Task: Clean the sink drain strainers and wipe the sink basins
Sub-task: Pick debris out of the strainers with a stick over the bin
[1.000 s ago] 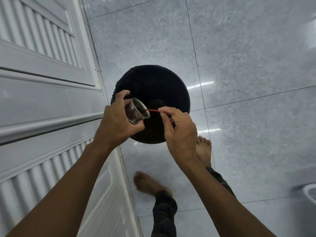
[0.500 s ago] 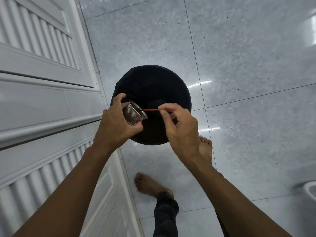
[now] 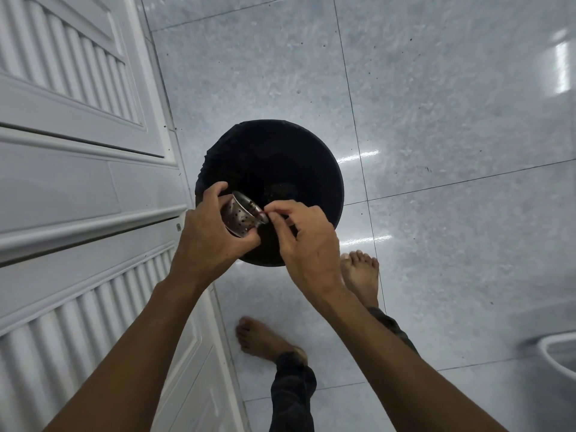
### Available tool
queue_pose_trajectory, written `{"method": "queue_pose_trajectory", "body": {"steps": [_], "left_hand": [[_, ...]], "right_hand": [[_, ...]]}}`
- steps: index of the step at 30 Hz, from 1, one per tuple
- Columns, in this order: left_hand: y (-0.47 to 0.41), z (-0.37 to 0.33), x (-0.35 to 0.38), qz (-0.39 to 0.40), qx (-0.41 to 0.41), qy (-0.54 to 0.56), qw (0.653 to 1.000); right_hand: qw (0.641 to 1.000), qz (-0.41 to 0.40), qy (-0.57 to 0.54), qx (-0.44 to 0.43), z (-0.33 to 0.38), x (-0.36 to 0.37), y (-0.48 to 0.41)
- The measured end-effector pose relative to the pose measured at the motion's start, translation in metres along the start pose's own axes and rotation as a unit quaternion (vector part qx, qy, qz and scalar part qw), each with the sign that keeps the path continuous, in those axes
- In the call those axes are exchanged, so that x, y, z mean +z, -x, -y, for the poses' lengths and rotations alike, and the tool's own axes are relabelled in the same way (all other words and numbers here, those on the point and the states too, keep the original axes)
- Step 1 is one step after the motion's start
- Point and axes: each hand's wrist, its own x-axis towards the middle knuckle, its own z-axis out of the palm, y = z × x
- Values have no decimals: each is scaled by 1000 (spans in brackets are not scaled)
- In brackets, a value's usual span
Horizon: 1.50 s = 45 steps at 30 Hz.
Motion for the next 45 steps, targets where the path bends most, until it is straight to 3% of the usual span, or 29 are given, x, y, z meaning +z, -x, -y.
{"method": "queue_pose_trajectory", "body": {"steps": [4,9,15,20,25,28,31,36,41,45], "left_hand": [[2,6,1,-10,-23,8,1000],[7,1,5,6,-38,7,999],[12,-3,3,23,-55,-8,998],[12,-12,3,35,-60,-8,998],[13,-16,4,33,-54,3,998],[13,-17,4,31,-46,3,998],[14,-20,5,28,-34,3,999],[12,-13,7,14,-18,-1,1000],[9,-16,9,7,-1,-3,1000],[9,-10,9,9,-3,-5,1000]], "right_hand": [[998,-57,-4,15,-2,-11,-9],[999,44,-13,16,-3,-1,3],[997,-45,-7,64,-15,-13,-5],[999,38,3,23,-7,-7,7],[997,-43,-2,71,-12,-22,-4],[998,16,-39,44,-10,-27,5],[997,50,1,53,-12,-24,12],[996,-35,-22,83,-16,-30,6],[998,26,-21,51,-16,-15,16],[991,-60,-74,91,-23,-15,7]]}}
